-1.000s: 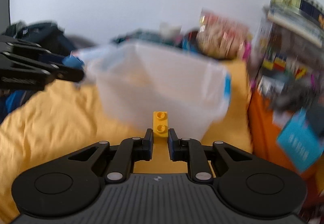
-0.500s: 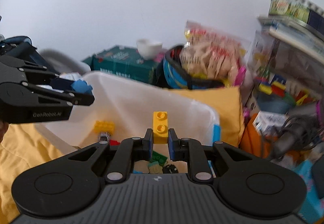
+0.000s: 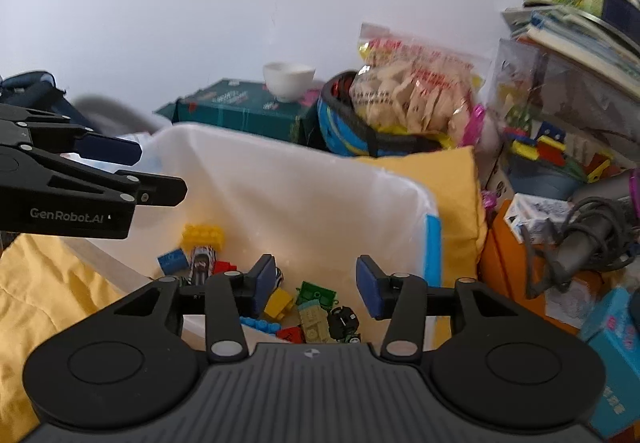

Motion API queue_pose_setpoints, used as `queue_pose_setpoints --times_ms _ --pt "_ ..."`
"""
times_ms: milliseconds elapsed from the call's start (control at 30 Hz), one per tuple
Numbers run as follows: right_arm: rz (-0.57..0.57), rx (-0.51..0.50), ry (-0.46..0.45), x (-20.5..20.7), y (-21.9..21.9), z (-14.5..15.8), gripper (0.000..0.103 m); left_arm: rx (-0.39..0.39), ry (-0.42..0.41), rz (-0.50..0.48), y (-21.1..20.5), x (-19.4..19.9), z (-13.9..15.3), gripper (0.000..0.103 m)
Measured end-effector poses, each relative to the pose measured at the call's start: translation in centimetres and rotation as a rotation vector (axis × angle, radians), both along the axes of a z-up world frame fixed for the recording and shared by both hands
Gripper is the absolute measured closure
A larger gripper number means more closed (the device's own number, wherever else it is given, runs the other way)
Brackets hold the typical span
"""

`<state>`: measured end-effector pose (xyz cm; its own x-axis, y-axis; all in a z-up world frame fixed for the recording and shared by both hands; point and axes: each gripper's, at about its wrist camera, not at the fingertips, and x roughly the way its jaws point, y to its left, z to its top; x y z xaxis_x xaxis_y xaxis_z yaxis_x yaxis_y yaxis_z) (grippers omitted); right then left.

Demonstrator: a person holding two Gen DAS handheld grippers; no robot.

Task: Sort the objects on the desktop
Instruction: 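Carry both bricks over the white bin and open both tools, then move both open tools back over the remaining toys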

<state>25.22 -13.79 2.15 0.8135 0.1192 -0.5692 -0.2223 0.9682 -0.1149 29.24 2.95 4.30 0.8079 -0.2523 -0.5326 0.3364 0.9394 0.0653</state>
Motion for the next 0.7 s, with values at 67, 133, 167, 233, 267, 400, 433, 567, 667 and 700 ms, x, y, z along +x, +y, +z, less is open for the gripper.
queue_pose_setpoints --times_ms 67,133,167,233,267,400,433,567,667,700 --pt "0.006 -0.003 -0.02 -1.1 0.1 0.6 0.054 0.007 -0.008 -0.007 0.0 -1.2 0.6 0.04" --pt "0.011 -0.014 -0.041 -2.2 0.2 1.2 0.051 0.008 -0.017 -0.012 0.1 -2.6 1.0 0.04" --pt "0.012 -0.017 -0.049 -2.8 0.2 1.4 0.05 0.004 -0.019 -0.016 0.2 -3.4 1.2 0.039" --pt "0.02 -0.016 -0.054 -4.0 0.0 1.7 0.049 -0.003 -0.014 -0.024 0.3 -5.2 1.3 0.038" --pt "0.025 -0.02 -0.054 -4.6 0.0 1.8 0.049 -0.003 -0.011 -0.027 0.3 -6.0 1.3 0.038" --pt "0.007 -0.048 -0.082 -7.2 -0.6 2.2 0.048 0.011 0.021 -0.042 0.4 -9.2 0.5 0.038" --pt "0.003 -0.049 -0.078 -7.8 -1.0 2.1 0.047 0.012 0.038 -0.047 0.5 -9.9 0.1 0.038" --pt "0.017 -0.036 -0.01 -9.6 -1.8 0.6 0.046 0.017 0.131 -0.075 0.5 -12.5 -2.6 0.036" --pt "0.036 -0.044 0.083 -10.4 -1.7 -1.5 0.05 0.04 0.208 -0.107 0.1 -14.1 -5.2 0.036" --pt "0.044 -0.037 0.115 -10.6 -1.6 -2.3 0.05 0.046 0.237 -0.122 -0.2 -14.6 -6.1 0.036"
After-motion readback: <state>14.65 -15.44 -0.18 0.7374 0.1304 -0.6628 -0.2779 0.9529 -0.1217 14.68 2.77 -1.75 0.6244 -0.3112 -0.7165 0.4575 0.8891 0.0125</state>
